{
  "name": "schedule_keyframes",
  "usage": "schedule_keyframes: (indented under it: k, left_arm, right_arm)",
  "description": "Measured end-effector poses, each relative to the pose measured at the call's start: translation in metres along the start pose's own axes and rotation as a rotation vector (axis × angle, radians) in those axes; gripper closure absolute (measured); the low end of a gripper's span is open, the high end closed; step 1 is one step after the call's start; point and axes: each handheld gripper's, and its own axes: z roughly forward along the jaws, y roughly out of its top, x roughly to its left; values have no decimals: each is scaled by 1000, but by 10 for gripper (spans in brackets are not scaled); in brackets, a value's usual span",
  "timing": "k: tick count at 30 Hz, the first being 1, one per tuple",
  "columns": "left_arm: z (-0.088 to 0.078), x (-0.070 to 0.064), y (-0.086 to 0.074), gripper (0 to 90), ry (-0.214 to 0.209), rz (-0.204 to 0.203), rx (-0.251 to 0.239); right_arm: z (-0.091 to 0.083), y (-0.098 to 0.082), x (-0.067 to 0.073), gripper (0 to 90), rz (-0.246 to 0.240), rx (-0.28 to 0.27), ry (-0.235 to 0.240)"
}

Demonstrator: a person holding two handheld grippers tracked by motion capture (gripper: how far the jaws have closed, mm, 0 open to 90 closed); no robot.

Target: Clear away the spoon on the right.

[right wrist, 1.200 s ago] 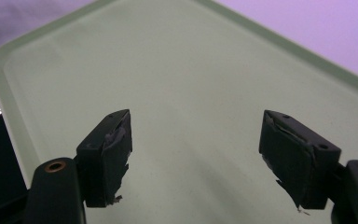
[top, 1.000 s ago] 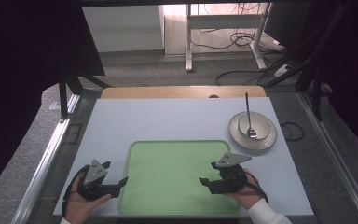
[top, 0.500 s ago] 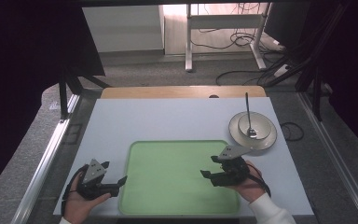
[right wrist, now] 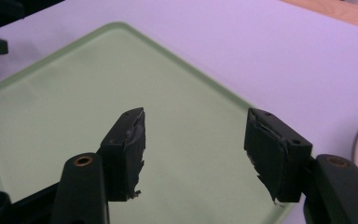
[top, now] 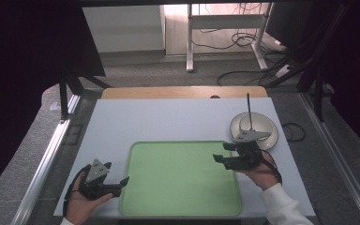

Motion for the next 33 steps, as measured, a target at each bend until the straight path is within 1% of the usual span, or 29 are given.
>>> schedule_keyframes:
  k: [5,7,10,12,13,15,18,20,23,24,25,27,28,30,33]
  left_arm:
    - [0,-1,2,157,-2,-1,-5]
    - [0,-1,3,157,-6,5,-6]
    - [1,-1,4,157,-5,2,-9]
    - [1,0,3,156,-3,2,-9]
    - [1,1,3,155,4,-3,-9]
    - [1,2,3,155,4,-6,-9]
    - [2,0,3,156,1,1,-7]
    - [2,-2,4,155,-2,8,-5]
    - [2,-3,4,155,-4,9,-7]
    - [2,-2,4,155,-5,6,-7]
    - [2,-2,4,156,-5,6,-7]
    - [2,-1,4,156,-3,0,-7]
    - [2,-1,4,155,-3,0,-7]
    - [2,0,3,155,-2,-1,-7]
    - [1,0,3,155,-2,-2,-7]
  right_arm:
    - [-6,5,-18,402,21,-4,-23]
    - [-6,8,-26,403,30,-4,-29]
    - [-6,13,-41,412,53,-21,-34]
    - [-7,17,-49,415,61,-23,-36]
    - [-7,18,-52,415,62,-18,-42]
    - [-8,22,-57,419,59,-11,-53]
    - [-9,26,-63,422,56,2,-70]
    - [-10,29,-67,423,58,2,-81]
    - [-10,31,-71,426,61,2,-87]
    - [-10,33,-76,426,54,9,-101]
    - [-10,33,-76,426,54,9,-101]
    - [-11,36,-83,426,62,6,-108]
    - [-11,36,-83,426,62,6,-108]
    - [-11,40,-93,426,88,-8,-107]
    - [-11,44,-103,426,92,-1,-132]
